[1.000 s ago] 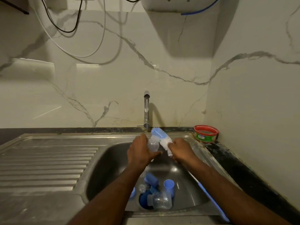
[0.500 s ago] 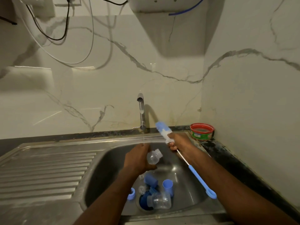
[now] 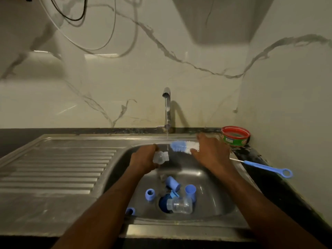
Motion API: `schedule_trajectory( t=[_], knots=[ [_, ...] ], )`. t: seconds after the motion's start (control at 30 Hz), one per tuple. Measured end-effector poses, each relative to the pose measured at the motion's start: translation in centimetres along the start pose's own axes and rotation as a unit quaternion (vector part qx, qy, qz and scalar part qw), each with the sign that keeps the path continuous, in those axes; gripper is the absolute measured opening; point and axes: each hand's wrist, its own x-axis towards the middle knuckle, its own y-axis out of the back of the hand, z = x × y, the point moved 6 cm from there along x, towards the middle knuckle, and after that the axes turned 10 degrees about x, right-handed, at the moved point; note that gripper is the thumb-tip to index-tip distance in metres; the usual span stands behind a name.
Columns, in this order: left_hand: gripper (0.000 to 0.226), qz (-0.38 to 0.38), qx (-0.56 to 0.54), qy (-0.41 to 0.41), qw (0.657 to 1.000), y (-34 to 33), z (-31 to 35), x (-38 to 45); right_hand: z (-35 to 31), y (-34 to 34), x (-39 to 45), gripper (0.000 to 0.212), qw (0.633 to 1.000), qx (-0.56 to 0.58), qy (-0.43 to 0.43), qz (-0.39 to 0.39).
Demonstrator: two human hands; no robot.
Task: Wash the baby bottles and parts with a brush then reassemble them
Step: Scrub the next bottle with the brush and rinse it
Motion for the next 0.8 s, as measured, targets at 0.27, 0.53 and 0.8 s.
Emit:
schedule_trajectory(
  t=[0.27,0.53,0.8],
  knots=[
    [0.056,0.001,0.001,0.008,1.0,0.1,0.6,-0.1,0.3,-2.2,-0.1,0.058,0.999,-0.011,0.027,-0.04],
    [0.058,0.013,-0.056,-0.003,0.998,-0.3,1.3,0.3,2.6,-2.6,0.1,0.045,0.999,0.033,0.021,-0.038],
    [0.062,0.011,-0.115,0.008,0.993,-2.0,1.6,2.1,2.7,-2.1,0.5,0.051,0.999,-0.024,0.028,-0.03]
  ],
)
